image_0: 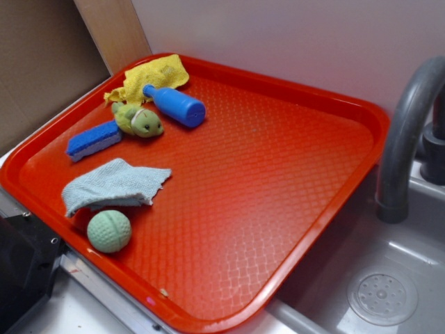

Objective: Grab the yellow cloth.

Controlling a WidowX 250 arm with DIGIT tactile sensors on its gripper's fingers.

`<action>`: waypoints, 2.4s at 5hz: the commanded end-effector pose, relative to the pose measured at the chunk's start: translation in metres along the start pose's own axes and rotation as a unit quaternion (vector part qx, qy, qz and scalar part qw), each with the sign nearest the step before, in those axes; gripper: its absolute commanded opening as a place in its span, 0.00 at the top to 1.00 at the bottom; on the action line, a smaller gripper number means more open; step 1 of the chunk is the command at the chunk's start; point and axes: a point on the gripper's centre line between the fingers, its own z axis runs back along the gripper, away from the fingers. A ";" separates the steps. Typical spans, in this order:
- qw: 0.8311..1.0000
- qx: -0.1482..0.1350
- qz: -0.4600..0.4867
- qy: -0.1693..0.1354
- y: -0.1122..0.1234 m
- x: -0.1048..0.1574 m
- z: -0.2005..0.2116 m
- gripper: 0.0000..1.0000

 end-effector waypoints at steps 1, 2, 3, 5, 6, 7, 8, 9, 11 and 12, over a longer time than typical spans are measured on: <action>1.000 0.000 0.000 0.000 0.000 0.000 0.000 0.00; 0.996 0.092 0.022 -0.008 0.037 0.049 -0.028 0.00; 0.989 0.131 0.060 -0.034 0.077 0.094 -0.061 0.00; 0.994 0.079 0.058 -0.047 0.114 0.170 -0.159 0.00; 0.994 0.079 0.058 -0.047 0.114 0.170 -0.159 0.00; 0.994 0.079 0.058 -0.047 0.114 0.170 -0.159 0.00; 0.994 0.079 0.058 -0.047 0.114 0.170 -0.159 0.00; 0.991 0.012 0.129 -0.033 0.108 0.180 -0.178 0.00; 0.976 0.080 0.200 0.026 0.103 0.184 -0.206 0.00; 0.977 0.094 0.191 0.013 0.101 0.180 -0.202 1.00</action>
